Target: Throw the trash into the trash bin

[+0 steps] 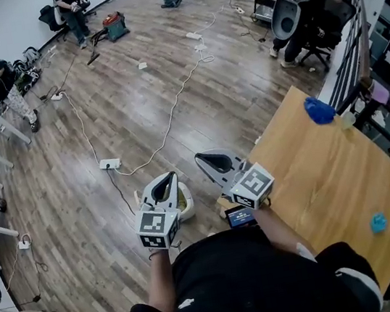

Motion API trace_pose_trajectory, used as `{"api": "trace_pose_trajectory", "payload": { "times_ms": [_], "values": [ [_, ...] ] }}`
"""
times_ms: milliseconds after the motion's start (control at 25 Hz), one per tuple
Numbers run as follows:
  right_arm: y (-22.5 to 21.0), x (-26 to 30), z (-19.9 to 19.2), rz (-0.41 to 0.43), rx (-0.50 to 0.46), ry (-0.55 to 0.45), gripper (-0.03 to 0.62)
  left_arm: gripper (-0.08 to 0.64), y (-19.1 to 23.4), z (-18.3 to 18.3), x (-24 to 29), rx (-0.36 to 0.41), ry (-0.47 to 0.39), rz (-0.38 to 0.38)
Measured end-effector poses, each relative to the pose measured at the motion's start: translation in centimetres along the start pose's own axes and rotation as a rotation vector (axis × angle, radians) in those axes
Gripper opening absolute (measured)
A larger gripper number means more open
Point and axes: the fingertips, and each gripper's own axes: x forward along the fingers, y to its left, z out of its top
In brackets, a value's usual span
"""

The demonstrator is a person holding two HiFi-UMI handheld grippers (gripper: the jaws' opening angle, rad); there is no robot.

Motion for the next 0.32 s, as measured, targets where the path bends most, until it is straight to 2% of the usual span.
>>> {"api": "trace_pose_trajectory", "payload": {
  "times_ms": [320],
  "values": [
    [0.60,0.32,-0.43,0.009,0.021,0.008,-0.002,0.006,0.05,-0.22,-0.33,0.012,0.008,0.004]
  ]
}}
